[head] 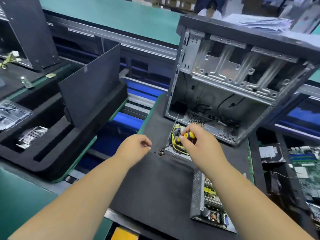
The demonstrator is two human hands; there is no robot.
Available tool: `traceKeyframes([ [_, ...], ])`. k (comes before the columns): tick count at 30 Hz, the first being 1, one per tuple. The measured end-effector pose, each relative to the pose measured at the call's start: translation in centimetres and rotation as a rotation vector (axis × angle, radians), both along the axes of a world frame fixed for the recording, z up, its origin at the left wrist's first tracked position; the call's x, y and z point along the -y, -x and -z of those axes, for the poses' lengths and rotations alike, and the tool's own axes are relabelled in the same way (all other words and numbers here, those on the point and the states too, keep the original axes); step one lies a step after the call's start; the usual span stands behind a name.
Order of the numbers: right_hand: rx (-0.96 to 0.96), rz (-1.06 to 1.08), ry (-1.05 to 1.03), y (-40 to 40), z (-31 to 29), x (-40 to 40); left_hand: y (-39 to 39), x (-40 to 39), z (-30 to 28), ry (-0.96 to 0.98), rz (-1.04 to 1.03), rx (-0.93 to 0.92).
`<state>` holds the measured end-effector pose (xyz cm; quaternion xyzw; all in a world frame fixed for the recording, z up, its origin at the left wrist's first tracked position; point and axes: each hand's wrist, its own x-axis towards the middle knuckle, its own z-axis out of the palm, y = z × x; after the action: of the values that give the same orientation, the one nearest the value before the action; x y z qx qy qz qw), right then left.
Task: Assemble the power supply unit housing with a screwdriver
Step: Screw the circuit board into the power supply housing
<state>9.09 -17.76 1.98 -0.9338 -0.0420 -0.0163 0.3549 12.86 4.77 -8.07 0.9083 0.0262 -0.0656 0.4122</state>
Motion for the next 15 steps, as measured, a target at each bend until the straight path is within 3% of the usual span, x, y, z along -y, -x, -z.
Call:
traceKeyframes([
  [15,-0.009,0.052,0.053,-1.4,1.1,-0.6,-2.8,1.5,3.2,-0.251,0.201,-0.008],
])
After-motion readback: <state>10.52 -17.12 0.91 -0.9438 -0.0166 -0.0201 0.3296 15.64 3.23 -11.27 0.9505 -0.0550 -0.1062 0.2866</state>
